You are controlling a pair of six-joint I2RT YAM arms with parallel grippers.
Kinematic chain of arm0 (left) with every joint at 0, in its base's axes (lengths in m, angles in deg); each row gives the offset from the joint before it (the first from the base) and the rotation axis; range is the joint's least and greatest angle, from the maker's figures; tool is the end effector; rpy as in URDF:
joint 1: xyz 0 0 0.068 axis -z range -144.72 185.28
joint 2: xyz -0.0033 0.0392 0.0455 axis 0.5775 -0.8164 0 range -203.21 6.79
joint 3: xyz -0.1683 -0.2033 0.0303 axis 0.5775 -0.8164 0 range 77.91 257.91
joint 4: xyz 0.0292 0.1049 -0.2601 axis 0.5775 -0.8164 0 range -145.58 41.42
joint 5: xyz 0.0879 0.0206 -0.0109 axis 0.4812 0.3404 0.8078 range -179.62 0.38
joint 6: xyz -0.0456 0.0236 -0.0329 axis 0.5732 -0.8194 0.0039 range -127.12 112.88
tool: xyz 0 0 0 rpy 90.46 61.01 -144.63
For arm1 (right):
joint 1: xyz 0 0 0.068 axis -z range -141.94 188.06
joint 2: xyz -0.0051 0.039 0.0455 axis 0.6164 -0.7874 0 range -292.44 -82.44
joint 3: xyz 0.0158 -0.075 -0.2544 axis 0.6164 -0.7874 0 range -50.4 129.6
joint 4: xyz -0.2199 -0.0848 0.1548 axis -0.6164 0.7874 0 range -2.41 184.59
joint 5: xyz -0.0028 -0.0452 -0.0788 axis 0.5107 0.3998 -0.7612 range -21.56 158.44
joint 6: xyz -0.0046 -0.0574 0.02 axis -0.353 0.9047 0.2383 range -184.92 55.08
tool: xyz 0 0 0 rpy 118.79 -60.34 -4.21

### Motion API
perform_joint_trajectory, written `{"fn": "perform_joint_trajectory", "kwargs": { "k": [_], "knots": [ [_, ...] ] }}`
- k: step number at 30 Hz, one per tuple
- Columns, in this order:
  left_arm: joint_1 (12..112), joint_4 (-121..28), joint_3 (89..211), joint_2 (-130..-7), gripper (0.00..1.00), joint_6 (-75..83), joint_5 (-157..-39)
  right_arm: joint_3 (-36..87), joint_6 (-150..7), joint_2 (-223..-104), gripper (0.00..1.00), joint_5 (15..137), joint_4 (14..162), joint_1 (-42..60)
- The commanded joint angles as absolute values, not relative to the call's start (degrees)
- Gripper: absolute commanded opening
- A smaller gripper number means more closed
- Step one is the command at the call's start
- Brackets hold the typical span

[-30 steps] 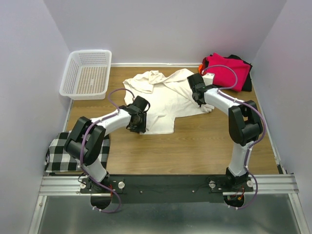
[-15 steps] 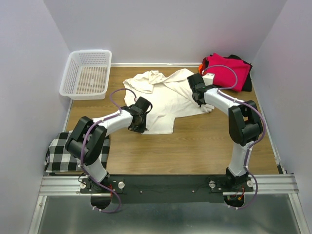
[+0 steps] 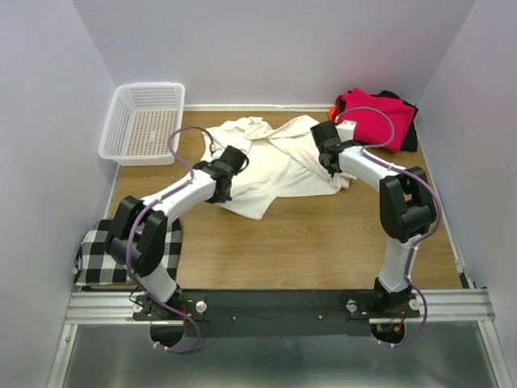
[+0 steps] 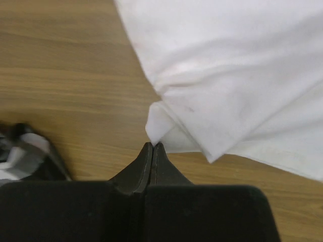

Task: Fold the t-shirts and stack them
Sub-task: Flatten out the tshirt

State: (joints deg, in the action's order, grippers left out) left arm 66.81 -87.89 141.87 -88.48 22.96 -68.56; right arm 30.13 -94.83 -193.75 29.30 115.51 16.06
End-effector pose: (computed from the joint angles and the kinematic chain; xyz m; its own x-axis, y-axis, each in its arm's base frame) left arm 0.2994 -0.1646 0.1717 -0.8894 -0.0031 -0.4572 -0.0687 0.9895 0.1269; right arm 0.4095 0.1343 0.1742 -0.6799 0.1425 -0.7193 0.4069 0.8894 -0.2084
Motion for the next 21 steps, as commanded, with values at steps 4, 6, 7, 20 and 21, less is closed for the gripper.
{"fn": "perform_joint_trajectory", "kwargs": {
  "k": [4,6,7,20,21],
  "knots": [
    [57.5,-90.8,147.9,-76.7,0.00,23.8,-53.2,32.0,-94.1,-191.8,0.01,25.7,116.8,16.6],
    [54.2,-88.7,147.5,-74.3,0.00,23.3,-53.6,32.2,-93.7,-192.1,0.01,25.5,116.9,16.8],
    [53.3,-87.5,146.9,-73.6,0.00,22.7,-53.9,32.3,-93.8,-192.2,0.01,25.7,117.0,17.0],
    [50.1,-80.7,147.5,-78.9,0.00,18.5,-61.0,28.0,-94.7,-184.2,0.58,32.2,119.2,17.0],
    [50.1,-80.1,147.9,-79.4,0.00,18.3,-61.1,27.4,-94.9,-183.2,0.61,32.9,119.2,17.0]
  ]
}}
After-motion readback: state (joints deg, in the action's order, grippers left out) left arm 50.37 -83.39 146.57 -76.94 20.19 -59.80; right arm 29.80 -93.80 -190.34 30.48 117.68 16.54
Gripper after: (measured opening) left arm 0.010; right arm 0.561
